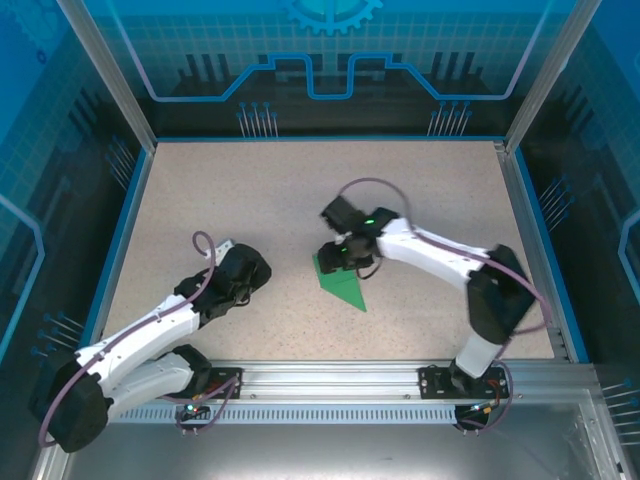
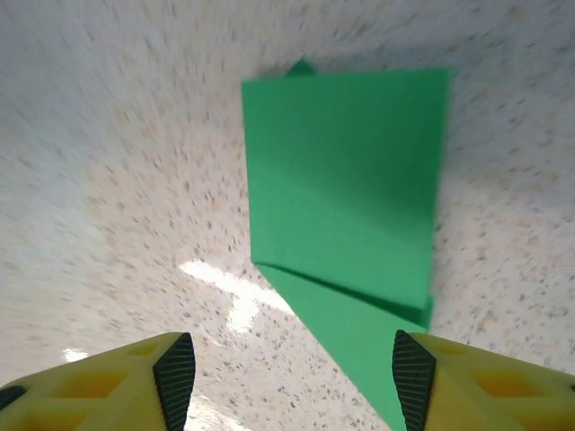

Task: Fold a paper plane with a square sheet of paper (pick it up from the middle)
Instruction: Turn over the paper at the center of the table, then fold the wing for the fifth time at the center of the table.

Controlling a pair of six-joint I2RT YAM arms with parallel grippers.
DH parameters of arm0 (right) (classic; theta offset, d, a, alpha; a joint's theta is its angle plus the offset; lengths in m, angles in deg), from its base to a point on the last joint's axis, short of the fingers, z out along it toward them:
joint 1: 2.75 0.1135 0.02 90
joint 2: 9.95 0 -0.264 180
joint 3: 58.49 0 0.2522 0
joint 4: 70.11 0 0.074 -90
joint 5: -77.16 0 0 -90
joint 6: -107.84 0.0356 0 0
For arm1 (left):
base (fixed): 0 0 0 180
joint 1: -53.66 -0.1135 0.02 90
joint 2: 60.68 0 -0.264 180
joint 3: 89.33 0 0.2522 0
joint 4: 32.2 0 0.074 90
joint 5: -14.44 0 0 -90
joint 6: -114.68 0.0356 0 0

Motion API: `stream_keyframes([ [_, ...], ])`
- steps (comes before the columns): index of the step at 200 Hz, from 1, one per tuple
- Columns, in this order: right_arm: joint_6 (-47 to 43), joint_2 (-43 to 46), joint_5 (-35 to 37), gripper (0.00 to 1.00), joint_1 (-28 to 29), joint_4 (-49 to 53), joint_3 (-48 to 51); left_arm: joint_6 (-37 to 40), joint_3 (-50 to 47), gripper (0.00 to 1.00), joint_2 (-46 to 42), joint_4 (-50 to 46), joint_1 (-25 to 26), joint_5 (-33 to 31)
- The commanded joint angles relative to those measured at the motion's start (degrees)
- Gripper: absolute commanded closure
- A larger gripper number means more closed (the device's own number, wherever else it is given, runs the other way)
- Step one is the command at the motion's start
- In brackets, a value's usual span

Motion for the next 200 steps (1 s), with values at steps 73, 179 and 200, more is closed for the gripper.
stream_keyframes([
  [73,-7.8,-9.2,-26.7,0.48,-15.1,-19.0,7.2,7.5,8.9,0.53,18.5,7.7,-0.4,16.9],
  [179,3.7,-15.3,-34.8,0.86,-17.5,-37.0,12.8,8.7,12.3,0.54,25.3,7.9,-0.4,20.8],
  [200,9.1,-15.2,-36.0,0.89,-17.5,-44.2,16.0,8.7,12.3,0.54,25.4,8.0,-0.4,21.0],
])
